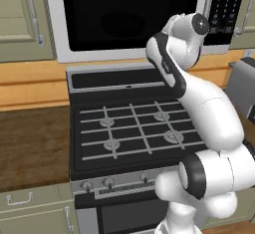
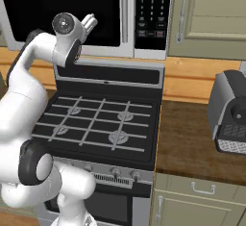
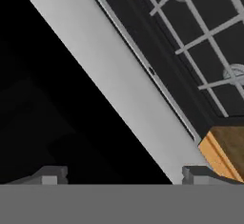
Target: Open the microwave, place the bowl with waffle inside the microwave, then close the microwave door and turn it on.
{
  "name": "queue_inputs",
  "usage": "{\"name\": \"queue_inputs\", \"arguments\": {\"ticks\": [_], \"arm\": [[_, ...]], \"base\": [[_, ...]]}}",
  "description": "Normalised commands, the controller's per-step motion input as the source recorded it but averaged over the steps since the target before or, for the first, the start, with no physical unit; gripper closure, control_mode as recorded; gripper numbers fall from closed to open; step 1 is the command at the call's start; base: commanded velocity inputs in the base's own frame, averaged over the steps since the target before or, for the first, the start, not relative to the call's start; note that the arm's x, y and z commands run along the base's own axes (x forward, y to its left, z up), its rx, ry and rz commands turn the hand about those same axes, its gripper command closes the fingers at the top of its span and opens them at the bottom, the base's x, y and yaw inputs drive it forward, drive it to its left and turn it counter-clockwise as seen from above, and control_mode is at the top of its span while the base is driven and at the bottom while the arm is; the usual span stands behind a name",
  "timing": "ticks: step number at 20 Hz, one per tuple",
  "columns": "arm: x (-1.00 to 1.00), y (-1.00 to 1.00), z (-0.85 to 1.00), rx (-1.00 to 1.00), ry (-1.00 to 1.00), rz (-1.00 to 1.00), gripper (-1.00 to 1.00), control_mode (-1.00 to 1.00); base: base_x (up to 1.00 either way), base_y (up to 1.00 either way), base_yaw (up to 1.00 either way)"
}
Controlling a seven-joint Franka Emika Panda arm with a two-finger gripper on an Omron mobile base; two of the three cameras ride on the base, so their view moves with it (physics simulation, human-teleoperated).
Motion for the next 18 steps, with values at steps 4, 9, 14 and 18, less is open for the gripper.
{"name": "queue_inputs", "arguments": {"ticks": [4, 9, 14, 18], "arm": [[0.52, 0.00, 0.00, 0.30, -0.22, 0.13, -1.00, -1.00], [0.04, -0.17, 0.00, 0.21, -0.20, 0.12, -1.00, -1.00], [-0.93, -0.77, 0.00, 0.05, -0.25, 0.13, -1.00, -1.00], [-1.00, -0.88, 0.03, 0.00, -0.32, 0.04, -1.00, -1.00]], "base": [[0.00, 0.00, 0.00], [0.00, 0.00, 0.00], [0.00, 0.00, 0.00], [0.00, 0.00, 0.00]]}}
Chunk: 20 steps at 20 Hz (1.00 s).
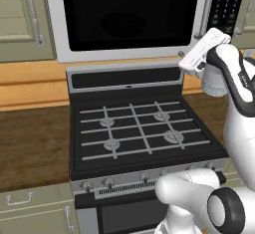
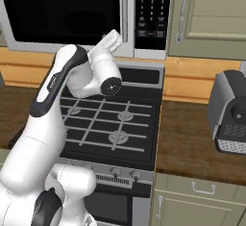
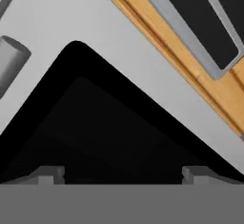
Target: Open the microwave, place the bowl with waffle inside the microwave, then close the microwave door and turn it on.
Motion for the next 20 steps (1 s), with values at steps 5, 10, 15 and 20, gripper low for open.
{"name": "queue_inputs", "arguments": {"ticks": [5, 10, 15, 20], "arm": [[-0.90, -0.92, 0.18, 0.00, -0.23, 0.00, -1.00, -1.00], [-0.20, -0.72, 0.15, -0.06, -0.06, -0.05, -1.00, -1.00], [0.49, -0.12, 0.00, -0.21, 0.08, -0.03, -1.00, -1.00], [0.51, -0.01, 0.00, -0.12, 0.05, 0.00, -1.00, -1.00]], "base": [[0.00, 0.00, 0.00], [0.00, 0.00, 0.00], [0.00, 0.00, 0.00], [0.00, 0.00, 0.00]]}}
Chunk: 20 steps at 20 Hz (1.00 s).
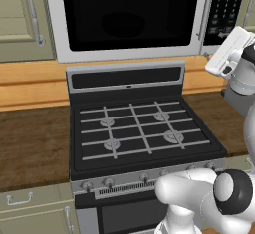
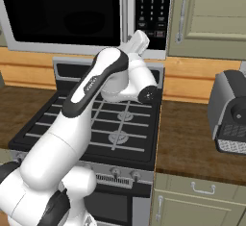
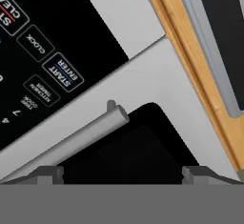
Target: Open the microwave, place the bowl with waffle inside the microwave, then close the microwave door and turn it on.
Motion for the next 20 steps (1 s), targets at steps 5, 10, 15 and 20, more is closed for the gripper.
{"name": "queue_inputs", "arguments": {"ticks": [5, 10, 15, 20], "arm": [[0.40, -0.20, 0.00, -0.04, 0.00, 0.00, -1.00, -1.00], [0.36, -0.14, -0.01, -0.03, 0.00, 0.00, -1.00, -1.00], [0.28, -0.17, -0.11, -0.02, 0.00, 0.00, -1.00, -1.00], [0.21, -0.13, -0.15, -0.01, 0.00, 0.00, -1.00, -1.00]], "base": [[0.00, 0.00, 0.00], [0.00, 0.00, 0.00], [0.00, 0.00, 0.00], [0.00, 0.00, 0.00]]}}
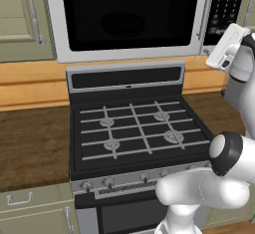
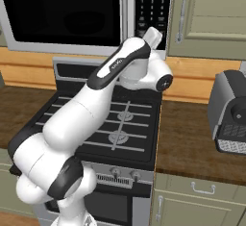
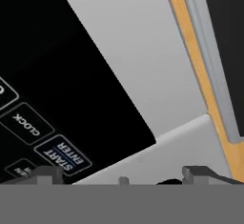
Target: Open the microwave, place the bowl with waffle inside the microwave, then close the microwave door and turn it on.
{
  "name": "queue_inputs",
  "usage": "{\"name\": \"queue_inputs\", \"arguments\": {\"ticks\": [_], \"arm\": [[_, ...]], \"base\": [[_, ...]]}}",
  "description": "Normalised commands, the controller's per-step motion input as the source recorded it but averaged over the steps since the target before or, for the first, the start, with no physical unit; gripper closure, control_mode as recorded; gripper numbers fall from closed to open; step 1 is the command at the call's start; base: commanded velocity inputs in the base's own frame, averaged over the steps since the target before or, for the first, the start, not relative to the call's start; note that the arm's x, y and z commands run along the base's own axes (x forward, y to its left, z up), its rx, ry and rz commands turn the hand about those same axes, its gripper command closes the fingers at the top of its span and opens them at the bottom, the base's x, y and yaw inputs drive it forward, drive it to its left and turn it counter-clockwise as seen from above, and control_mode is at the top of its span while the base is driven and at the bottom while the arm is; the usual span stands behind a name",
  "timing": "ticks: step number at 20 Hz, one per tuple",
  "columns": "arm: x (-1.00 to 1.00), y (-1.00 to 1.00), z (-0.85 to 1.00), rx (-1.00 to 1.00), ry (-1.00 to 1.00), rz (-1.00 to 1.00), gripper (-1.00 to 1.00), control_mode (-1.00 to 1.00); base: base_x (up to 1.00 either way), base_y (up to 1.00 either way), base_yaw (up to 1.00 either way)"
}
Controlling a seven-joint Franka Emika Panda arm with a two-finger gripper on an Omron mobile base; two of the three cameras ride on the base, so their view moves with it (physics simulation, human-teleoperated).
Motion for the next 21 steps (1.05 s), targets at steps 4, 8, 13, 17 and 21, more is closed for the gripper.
{"name": "queue_inputs", "arguments": {"ticks": [4, 8, 13, 17, 21], "arm": [[0.24, 0.00, -0.03, 0.00, 0.00, 0.00, -1.00, -1.00], [0.27, 0.00, 0.00, 0.00, 0.00, 0.00, -1.00, -1.00], [0.37, 0.00, -0.04, -0.01, 0.00, 0.00, -1.00, -1.00], [0.28, 0.01, -0.22, -0.01, 0.00, 0.00, -1.00, -1.00], [0.16, 0.38, -0.27, -0.01, 0.00, 0.00, -1.00, -1.00]], "base": [[0.00, 0.00, 0.00], [0.00, 0.00, 0.00], [0.00, 0.00, 0.00], [0.00, 0.00, 0.00], [0.00, 0.00, 0.00]]}}
